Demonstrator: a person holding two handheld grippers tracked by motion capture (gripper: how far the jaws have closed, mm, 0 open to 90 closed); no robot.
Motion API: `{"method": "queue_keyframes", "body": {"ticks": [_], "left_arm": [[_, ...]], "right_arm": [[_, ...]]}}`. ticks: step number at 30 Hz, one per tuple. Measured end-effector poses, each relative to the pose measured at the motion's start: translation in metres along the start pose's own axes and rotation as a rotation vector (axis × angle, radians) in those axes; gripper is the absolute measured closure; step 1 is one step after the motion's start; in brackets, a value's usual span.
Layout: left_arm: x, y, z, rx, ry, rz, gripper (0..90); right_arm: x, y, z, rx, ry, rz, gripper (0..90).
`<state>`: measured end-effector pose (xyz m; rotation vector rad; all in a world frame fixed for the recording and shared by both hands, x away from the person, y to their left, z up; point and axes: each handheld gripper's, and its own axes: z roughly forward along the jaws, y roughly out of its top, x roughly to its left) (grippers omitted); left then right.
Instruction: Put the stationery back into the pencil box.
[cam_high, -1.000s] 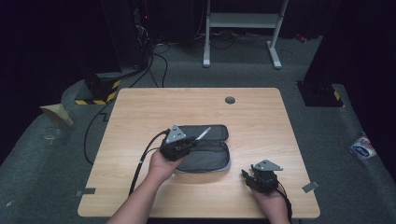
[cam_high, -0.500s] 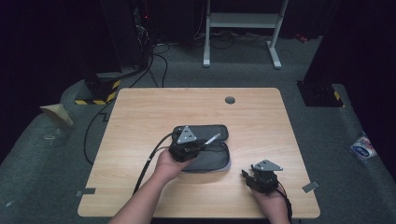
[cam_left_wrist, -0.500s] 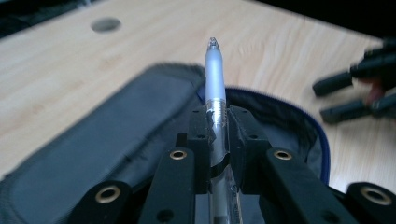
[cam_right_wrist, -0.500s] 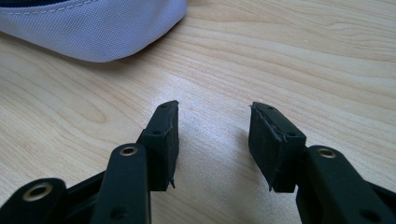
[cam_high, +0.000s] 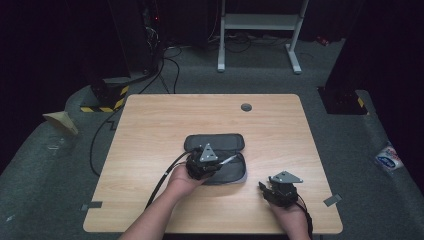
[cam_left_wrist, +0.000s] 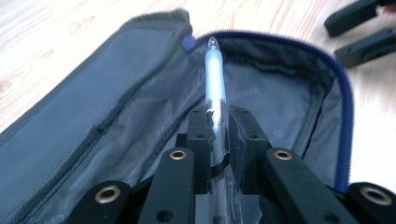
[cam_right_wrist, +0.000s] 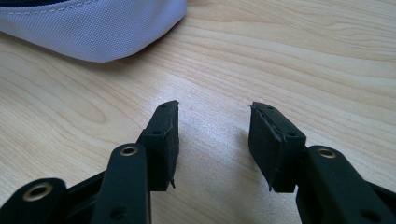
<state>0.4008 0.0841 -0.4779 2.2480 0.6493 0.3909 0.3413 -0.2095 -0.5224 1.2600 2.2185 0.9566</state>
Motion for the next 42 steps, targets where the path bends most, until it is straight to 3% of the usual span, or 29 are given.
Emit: {"method": "queue_keyframes", "body": {"ticks": [13, 15, 30, 36, 42], "left_arm": [[-0.002, -0.001, 0.003, 0.027, 0.011, 0.014, 77.5], [-0.001, 0.000, 0.000, 0.011, 0.010, 0.003, 67.6], [0.004, 0.002, -0.007, -0.031, 0.020, -0.045, 61.8], [0.008, 0.003, -0.014, -0.065, 0.016, -0.093, 54.7], [0.012, 0.003, -0.023, -0.090, 0.041, -0.135, 47.0]], "right_arm": [[0.000, 0.000, 0.000, -0.002, -0.001, -0.001, 52.7], [0.000, 0.000, 0.000, -0.001, -0.001, 0.000, 52.6], [0.000, 0.000, 0.000, -0.001, -0.001, 0.000, 52.7], [0.000, 0.000, 0.000, -0.001, -0.001, 0.000, 52.7], [0.000, 0.000, 0.000, -0.002, -0.001, -0.001, 52.7]]}}
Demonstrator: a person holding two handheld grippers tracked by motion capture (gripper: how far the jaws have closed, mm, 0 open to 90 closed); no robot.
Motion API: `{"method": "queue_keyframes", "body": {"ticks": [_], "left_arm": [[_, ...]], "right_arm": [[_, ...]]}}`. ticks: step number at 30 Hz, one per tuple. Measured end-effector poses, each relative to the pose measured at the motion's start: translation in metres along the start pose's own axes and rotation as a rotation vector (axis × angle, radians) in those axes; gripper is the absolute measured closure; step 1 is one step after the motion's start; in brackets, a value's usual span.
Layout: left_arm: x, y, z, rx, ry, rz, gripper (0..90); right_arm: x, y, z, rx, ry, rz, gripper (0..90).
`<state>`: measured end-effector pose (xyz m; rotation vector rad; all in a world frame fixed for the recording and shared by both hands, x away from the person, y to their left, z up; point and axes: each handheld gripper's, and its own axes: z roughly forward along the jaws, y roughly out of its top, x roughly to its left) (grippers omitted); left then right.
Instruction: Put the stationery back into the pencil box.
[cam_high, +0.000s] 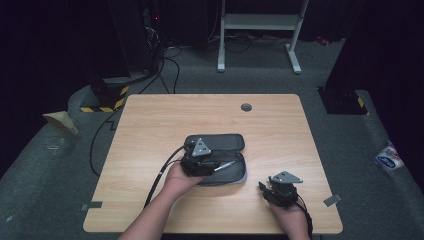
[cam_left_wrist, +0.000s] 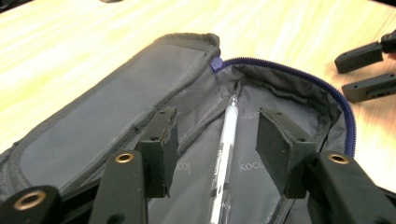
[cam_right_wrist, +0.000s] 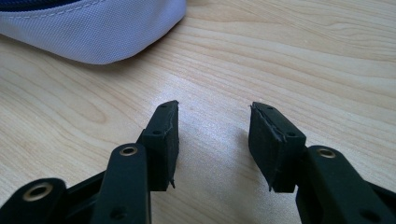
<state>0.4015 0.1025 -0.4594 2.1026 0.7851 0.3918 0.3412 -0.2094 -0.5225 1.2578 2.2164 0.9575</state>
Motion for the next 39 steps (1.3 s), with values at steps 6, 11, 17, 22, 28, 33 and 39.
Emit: {"method": "queue_keyframes", "body": {"ticks": [6, 11, 17, 22, 28, 33, 39], "left_arm": [[0.005, 0.000, -0.009, -0.029, 0.018, -0.036, 37.3], [0.012, -0.002, -0.019, -0.054, 0.028, -0.087, 30.3], [0.022, -0.006, -0.031, -0.065, 0.058, -0.116, 20.8], [0.032, -0.012, -0.043, -0.084, 0.082, -0.134, 18.2], [0.051, -0.029, -0.059, -0.080, 0.144, -0.177, 14.1], [0.068, -0.055, -0.073, -0.072, 0.193, -0.233, 14.2], [0.083, -0.092, -0.087, -0.044, 0.246, -0.292, 14.5]], "right_arm": [[0.000, 0.000, 0.000, 0.000, 0.000, 0.000, 52.6], [0.000, 0.000, 0.000, 0.000, -0.001, 0.000, 52.6], [0.000, 0.000, 0.000, 0.000, -0.001, 0.000, 52.6], [0.000, 0.000, 0.000, -0.001, -0.001, 0.001, 52.6], [0.000, 0.000, 0.000, -0.001, -0.002, 0.001, 52.6], [0.000, 0.000, 0.000, -0.001, -0.002, 0.004, 52.6], [0.000, 0.000, 0.000, -0.001, -0.002, 0.004, 52.6]]}}
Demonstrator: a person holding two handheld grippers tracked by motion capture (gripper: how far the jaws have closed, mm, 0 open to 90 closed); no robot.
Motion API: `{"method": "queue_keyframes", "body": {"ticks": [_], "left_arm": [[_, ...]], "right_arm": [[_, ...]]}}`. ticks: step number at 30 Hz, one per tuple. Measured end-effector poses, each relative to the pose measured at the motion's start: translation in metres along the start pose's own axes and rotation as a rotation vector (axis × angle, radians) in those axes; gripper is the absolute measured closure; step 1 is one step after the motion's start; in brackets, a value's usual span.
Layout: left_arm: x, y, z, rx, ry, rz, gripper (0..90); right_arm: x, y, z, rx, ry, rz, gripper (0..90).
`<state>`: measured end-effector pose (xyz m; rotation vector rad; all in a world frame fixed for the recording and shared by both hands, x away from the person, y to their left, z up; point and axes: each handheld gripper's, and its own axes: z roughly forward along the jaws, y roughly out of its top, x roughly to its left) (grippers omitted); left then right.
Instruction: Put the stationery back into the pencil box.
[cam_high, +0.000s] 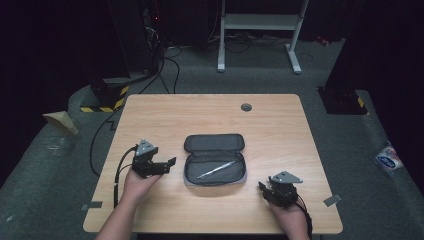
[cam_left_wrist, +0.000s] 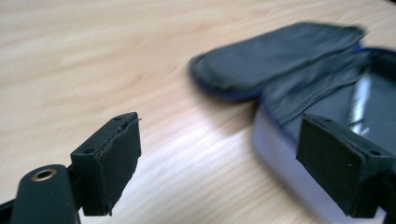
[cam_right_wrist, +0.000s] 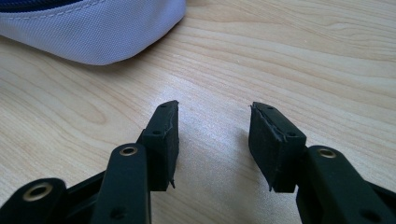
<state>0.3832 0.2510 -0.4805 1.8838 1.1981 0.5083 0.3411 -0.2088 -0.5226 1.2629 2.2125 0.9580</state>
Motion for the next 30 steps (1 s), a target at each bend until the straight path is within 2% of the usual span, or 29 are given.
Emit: {"method": "queue_keyframes", "body": {"ticks": [3, 5, 7, 9, 10, 11, 14, 16, 17, 20, 22, 30], "left_arm": [[0.010, -0.018, -0.003, 0.026, 0.033, -0.028, 14.6], [0.015, -0.030, -0.004, 0.055, 0.069, -0.031, 14.8], [0.019, -0.043, -0.004, 0.110, 0.132, -0.018, 14.8], [0.024, -0.057, -0.006, 0.161, 0.170, -0.033, 14.6], [0.023, -0.062, -0.009, 0.144, 0.189, -0.031, 13.4], [0.023, -0.064, -0.013, 0.150, 0.194, -0.034, 13.6], [0.021, -0.073, -0.022, 0.129, 0.192, -0.032, 13.3], [0.016, -0.078, -0.027, 0.114, 0.192, -0.030, 16.4], [0.013, -0.079, -0.029, 0.114, 0.181, -0.021, 17.6], [0.005, -0.081, -0.030, 0.118, 0.114, 0.028, 17.6], [0.005, -0.080, -0.028, 0.115, 0.098, 0.038, 17.5], [0.008, -0.079, -0.027, 0.116, 0.097, 0.037, 18.4]], "right_arm": [[0.000, 0.000, 0.000, 0.000, 0.000, 0.000, 52.5], [0.000, 0.000, 0.000, 0.000, -0.001, 0.000, 52.5], [0.000, 0.000, 0.000, 0.000, -0.001, -0.001, 52.5], [0.000, 0.000, 0.000, 0.000, -0.001, -0.001, 52.5], [0.000, 0.000, 0.000, 0.000, -0.001, -0.001, 52.5], [0.000, 0.000, 0.000, 0.000, -0.001, -0.001, 52.5], [0.000, 0.000, 0.000, 0.000, -0.001, -0.001, 52.5], [0.000, 0.000, 0.000, 0.000, -0.001, -0.001, 52.5], [0.000, 0.000, 0.000, 0.000, -0.002, -0.001, 52.5], [0.000, 0.000, 0.000, 0.000, -0.002, -0.001, 52.5], [0.000, 0.000, 0.000, 0.001, 0.000, -0.001, 52.4], [0.000, 0.001, 0.001, 0.001, -0.002, 0.001, 52.4]]}}
